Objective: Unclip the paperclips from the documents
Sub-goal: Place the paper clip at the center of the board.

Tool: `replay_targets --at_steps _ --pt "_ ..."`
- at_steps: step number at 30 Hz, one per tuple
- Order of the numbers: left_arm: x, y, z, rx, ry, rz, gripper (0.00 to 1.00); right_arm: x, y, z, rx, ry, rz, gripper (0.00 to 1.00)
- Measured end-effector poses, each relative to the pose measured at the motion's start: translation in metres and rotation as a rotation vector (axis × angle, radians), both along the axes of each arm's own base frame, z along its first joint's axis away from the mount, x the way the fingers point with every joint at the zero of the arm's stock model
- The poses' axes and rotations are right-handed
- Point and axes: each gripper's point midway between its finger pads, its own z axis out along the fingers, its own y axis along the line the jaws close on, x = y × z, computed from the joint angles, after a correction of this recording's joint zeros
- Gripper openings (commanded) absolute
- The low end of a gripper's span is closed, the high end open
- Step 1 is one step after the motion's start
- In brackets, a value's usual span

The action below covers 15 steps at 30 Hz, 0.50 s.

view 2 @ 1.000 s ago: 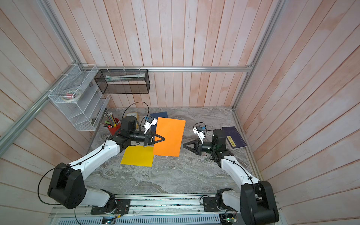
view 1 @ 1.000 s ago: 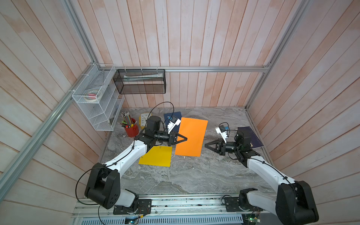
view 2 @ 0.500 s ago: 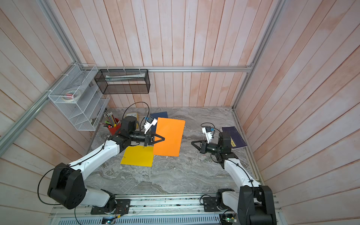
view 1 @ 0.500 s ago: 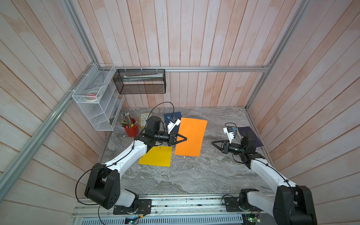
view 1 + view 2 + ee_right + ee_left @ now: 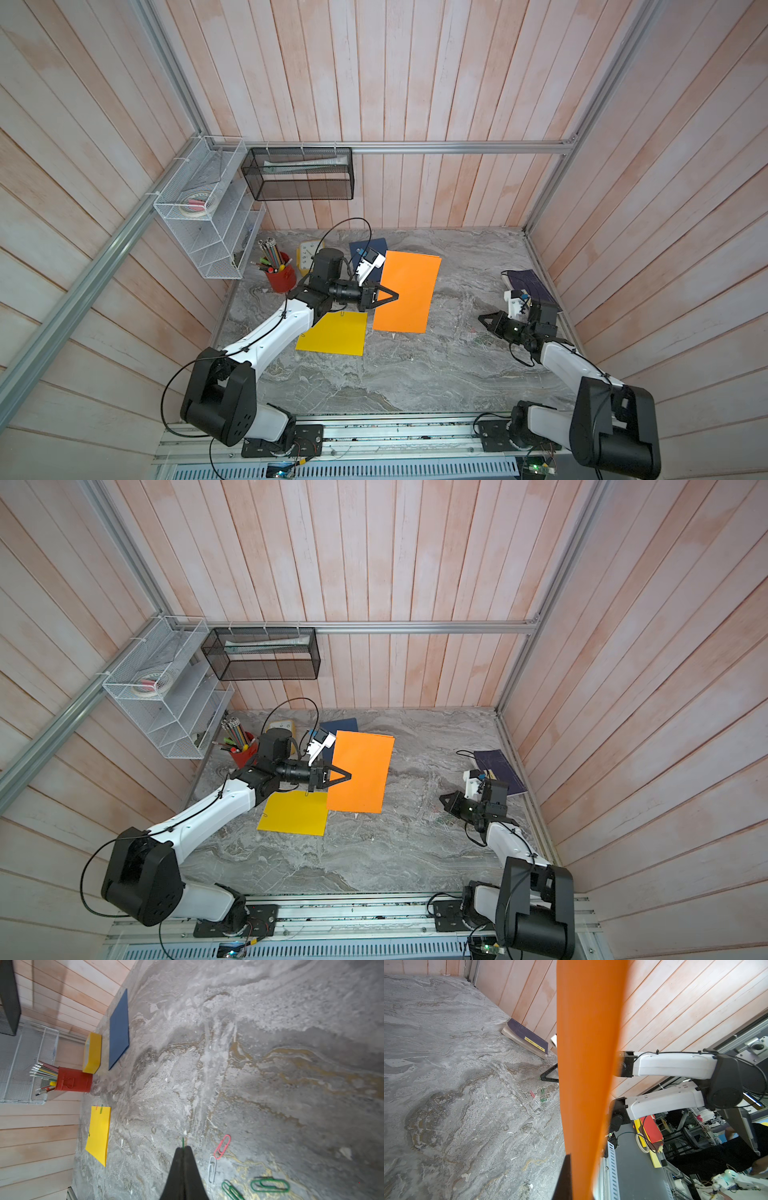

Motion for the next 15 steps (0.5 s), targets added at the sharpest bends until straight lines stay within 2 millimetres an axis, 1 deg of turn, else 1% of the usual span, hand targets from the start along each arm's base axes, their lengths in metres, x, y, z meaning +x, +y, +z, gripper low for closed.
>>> replay_targets --at_steps 3,6,15 --pt "0.0 0.0 -0.001 0.001 0.003 0.0 0.0 -0.002 -0.005 -0.018 -0.018 0.065 -0.022 0.04" --pt "0.0 0.0 -0.002 0.002 0.004 0.0 0.0 -0.004 -0.008 -0.03 -0.035 0.108 -0.033 0.05" --pt "-0.001 0.001 -0.005 0.004 0.009 0.001 0.0 -0.007 -0.014 -0.044 -0.075 0.154 -0.04 0.08"
